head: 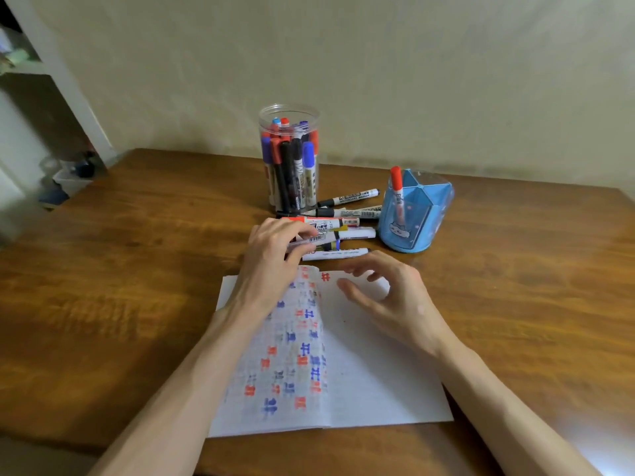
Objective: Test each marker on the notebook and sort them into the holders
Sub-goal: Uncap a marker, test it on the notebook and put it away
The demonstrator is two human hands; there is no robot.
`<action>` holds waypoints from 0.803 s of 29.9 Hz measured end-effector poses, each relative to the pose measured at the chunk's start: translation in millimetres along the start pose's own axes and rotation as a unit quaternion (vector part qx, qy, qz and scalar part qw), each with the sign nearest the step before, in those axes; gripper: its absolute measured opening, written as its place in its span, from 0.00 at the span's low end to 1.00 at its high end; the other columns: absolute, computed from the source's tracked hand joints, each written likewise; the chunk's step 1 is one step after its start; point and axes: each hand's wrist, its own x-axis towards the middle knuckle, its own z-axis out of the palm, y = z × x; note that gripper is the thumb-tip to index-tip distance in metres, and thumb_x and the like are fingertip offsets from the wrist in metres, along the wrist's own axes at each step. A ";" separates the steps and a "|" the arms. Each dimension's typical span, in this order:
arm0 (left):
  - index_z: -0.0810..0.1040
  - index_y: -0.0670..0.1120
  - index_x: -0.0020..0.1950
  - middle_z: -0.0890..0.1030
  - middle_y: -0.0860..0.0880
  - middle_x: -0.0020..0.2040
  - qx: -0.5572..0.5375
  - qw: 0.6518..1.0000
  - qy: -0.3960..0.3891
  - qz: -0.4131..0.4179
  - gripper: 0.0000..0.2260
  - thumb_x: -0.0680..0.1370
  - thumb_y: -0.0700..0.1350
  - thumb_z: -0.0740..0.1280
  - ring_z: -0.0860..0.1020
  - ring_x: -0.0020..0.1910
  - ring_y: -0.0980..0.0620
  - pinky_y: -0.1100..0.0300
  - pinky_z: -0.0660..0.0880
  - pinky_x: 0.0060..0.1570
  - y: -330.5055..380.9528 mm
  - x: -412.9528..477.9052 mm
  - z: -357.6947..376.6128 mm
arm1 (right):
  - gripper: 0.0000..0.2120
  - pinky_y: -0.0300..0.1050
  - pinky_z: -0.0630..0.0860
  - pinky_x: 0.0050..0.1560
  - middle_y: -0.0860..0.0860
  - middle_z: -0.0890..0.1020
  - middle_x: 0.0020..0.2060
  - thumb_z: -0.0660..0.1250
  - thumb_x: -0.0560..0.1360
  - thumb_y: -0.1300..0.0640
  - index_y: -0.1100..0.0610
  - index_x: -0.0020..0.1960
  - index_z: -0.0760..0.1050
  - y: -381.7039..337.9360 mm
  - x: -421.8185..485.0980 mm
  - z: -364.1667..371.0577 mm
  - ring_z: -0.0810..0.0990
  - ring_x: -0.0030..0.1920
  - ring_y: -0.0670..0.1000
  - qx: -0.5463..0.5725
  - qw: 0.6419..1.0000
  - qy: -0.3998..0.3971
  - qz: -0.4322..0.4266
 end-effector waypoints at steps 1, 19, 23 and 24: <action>0.84 0.49 0.58 0.84 0.53 0.54 -0.030 0.999 0.011 0.012 0.09 0.78 0.43 0.75 0.78 0.57 0.55 0.49 0.76 0.59 4.7 -0.6 -1.6 | 0.10 0.37 0.79 0.49 0.41 0.85 0.52 0.76 0.78 0.50 0.48 0.59 0.84 1.5 0.9 1.1 0.82 0.52 0.42 0.008 1.000 0.014 0.011; 0.85 0.48 0.60 0.85 0.55 0.55 -0.128 0.989 -0.067 0.044 0.18 0.76 0.56 0.69 0.81 0.54 0.60 0.70 0.77 0.47 22.6 -14.2 -13.3 | 0.13 0.51 0.76 0.44 0.56 0.84 0.37 0.74 0.79 0.48 0.59 0.50 0.84 -1.6 5.6 2.6 0.79 0.38 0.54 0.350 0.921 0.117 0.124; 0.84 0.49 0.61 0.85 0.56 0.52 -0.148 0.985 -0.082 0.045 0.22 0.74 0.61 0.69 0.82 0.51 0.58 0.63 0.79 0.45 29.3 -15.8 -13.7 | 0.10 0.48 0.79 0.39 0.53 0.85 0.36 0.72 0.80 0.51 0.58 0.50 0.85 -7.7 4.1 9.9 0.81 0.36 0.52 0.323 0.936 0.094 0.100; 0.84 0.49 0.61 0.85 0.56 0.51 -0.146 0.985 -0.081 0.037 0.22 0.74 0.61 0.69 0.82 0.50 0.58 0.63 0.79 0.46 28.7 -15.9 -14.3 | 0.10 0.49 0.79 0.39 0.55 0.85 0.36 0.72 0.81 0.52 0.58 0.47 0.85 -7.4 5.0 9.2 0.82 0.36 0.54 0.318 0.938 0.102 0.098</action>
